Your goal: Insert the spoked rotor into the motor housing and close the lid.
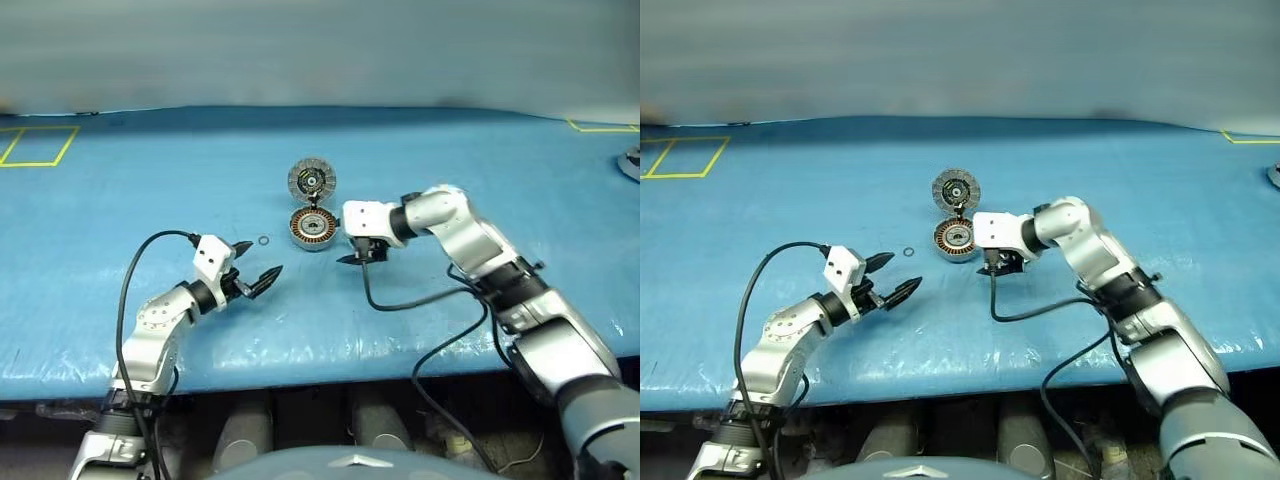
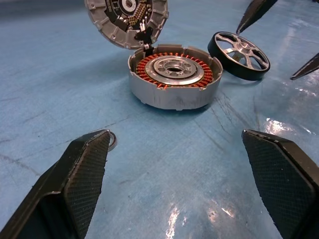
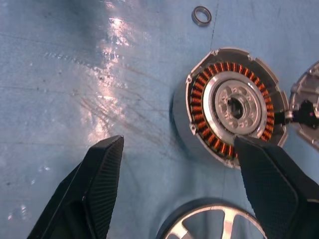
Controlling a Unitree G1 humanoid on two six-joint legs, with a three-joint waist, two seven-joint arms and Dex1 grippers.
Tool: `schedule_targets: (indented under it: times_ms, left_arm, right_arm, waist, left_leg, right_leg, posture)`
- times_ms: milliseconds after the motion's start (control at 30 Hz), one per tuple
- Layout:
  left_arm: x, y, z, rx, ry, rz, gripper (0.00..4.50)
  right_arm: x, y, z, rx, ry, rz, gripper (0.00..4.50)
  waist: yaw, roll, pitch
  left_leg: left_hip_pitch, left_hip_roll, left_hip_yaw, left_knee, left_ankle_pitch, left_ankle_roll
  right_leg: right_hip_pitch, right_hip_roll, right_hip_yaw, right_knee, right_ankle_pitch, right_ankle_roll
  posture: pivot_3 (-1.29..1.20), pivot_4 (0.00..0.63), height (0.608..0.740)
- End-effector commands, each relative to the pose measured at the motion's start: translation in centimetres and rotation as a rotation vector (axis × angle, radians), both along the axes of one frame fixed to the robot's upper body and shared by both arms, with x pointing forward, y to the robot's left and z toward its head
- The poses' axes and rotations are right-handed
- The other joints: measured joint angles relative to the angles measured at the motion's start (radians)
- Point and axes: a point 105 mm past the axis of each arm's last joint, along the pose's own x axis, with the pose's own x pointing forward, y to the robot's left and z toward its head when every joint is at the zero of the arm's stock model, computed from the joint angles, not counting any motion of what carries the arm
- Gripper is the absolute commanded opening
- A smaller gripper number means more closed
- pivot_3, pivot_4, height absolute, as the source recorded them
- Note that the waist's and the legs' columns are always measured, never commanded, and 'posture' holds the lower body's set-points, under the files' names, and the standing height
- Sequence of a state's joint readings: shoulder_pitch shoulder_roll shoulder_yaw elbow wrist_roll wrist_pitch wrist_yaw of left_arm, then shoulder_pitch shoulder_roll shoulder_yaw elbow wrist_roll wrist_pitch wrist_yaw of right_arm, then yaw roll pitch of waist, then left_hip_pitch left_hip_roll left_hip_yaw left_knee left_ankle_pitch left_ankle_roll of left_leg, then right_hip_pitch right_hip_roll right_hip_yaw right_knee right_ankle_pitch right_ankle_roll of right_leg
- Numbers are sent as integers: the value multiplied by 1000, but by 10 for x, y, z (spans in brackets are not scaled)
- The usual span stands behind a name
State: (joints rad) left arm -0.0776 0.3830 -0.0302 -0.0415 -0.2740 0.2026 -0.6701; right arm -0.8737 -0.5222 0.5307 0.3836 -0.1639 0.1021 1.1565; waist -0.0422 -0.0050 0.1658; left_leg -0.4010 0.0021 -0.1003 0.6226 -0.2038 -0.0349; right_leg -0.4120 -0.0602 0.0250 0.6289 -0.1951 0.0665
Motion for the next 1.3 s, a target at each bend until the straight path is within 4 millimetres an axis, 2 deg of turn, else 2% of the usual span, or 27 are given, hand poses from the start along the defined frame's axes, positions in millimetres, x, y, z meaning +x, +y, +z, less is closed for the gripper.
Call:
schedule_targets:
  times_ms: [33,233,433,633,833,1000,1167,1300]
  left_arm:
    - [-3,-4,10,-4,-48,3,4500]
    - [-9,1,8,-14,-47,42,4500]
    - [-14,6,6,-11,-42,73,4500]
    - [-13,8,8,-4,-50,87,4500]
    - [-11,11,11,13,-62,97,4500]
    - [-11,15,12,23,-65,107,4500]
    - [-11,16,12,28,-65,108,4500]
    - [-11,18,12,32,-67,111,4500]
  right_arm:
    - [14,13,5,-82,-56,54,3700]
    - [32,24,4,-127,-79,51,3700]
    - [30,33,1,-117,-68,91,3700]
    - [25,36,-19,-143,-2,90,3700]
    - [24,30,-40,-157,71,29,3700]
    - [25,20,-45,-158,48,10,2242]
    - [20,13,-47,-143,32,15,2242]
    - [3,15,-43,-97,19,39,2242]
  waist:
    - [2,0,0]
    - [5,0,0]
    - [0,1,1]
    - [-5,1,1]
    - [-10,1,1]
    - [-11,1,0]
    - [-8,1,0]
    - [6,0,-1]
  left_leg:
    - [0,0,0,-1,0,0]
    - [0,0,-1,-4,0,-1]
    - [0,0,-1,-5,0,-1]
    - [1,0,-1,-4,0,-1]
    - [5,0,-1,-4,0,-1]
    - [5,0,-1,-4,0,-1]
    - [6,0,-1,-1,0,-1]
    - [5,0,-1,-1,0,-1]
  right_leg:
    - [0,0,0,0,0,0]
    - [-1,0,-1,0,1,1]
    - [-2,0,0,0,1,0]
    - [-2,0,0,1,1,0]
    - [1,0,0,1,0,0]
    - [2,0,0,2,0,-1]
    - [4,0,0,4,-1,-2]
    - [3,0,0,4,-1,-2]
  posture:
    - [0,150,740]
    - [0,150,740]
    - [0,150,740]
    - [0,150,740]
    - [0,150,740]
    - [0,150,740]
    - [0,150,740]
    - [0,150,740]
